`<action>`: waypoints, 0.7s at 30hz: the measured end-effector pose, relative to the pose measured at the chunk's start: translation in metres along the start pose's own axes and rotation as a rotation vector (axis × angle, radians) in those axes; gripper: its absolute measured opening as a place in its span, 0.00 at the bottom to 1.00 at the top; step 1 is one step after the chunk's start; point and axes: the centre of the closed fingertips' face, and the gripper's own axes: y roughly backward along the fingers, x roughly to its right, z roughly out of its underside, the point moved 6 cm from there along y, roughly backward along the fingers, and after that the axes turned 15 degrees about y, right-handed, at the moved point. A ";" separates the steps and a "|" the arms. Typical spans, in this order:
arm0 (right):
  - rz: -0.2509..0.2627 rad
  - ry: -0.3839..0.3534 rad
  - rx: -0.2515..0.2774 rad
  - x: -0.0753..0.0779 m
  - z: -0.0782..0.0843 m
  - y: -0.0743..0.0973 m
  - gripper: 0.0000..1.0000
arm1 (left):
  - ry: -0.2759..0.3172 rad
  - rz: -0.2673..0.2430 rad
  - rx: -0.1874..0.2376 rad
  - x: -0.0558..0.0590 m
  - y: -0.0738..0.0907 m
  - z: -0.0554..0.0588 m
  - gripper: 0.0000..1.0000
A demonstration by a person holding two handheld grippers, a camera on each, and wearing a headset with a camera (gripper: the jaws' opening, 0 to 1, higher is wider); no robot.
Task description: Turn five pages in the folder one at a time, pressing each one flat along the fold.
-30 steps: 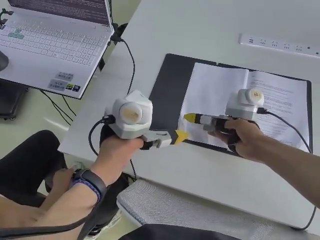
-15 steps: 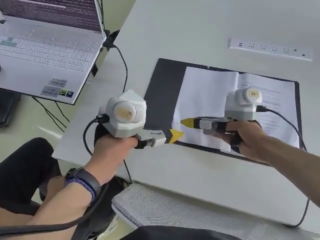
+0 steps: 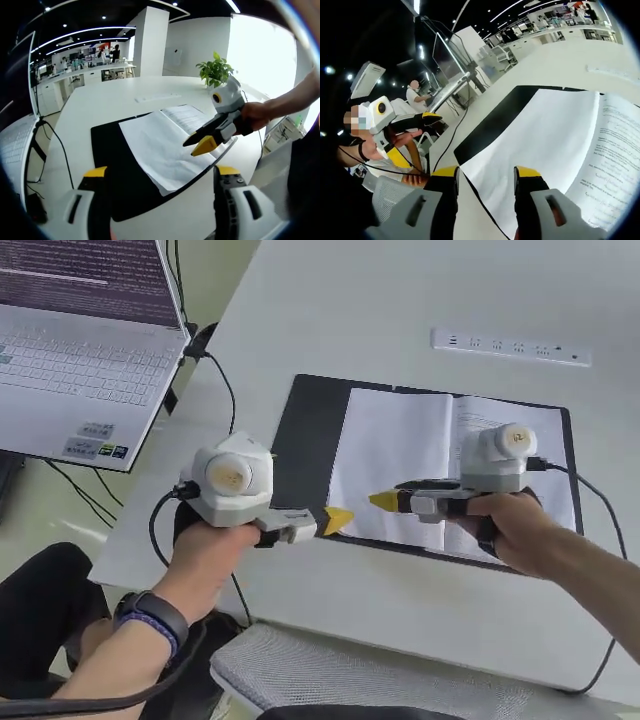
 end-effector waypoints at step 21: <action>0.175 0.207 0.001 0.019 -0.003 0.099 0.57 | -0.018 0.049 -0.010 0.008 -0.020 -0.008 0.83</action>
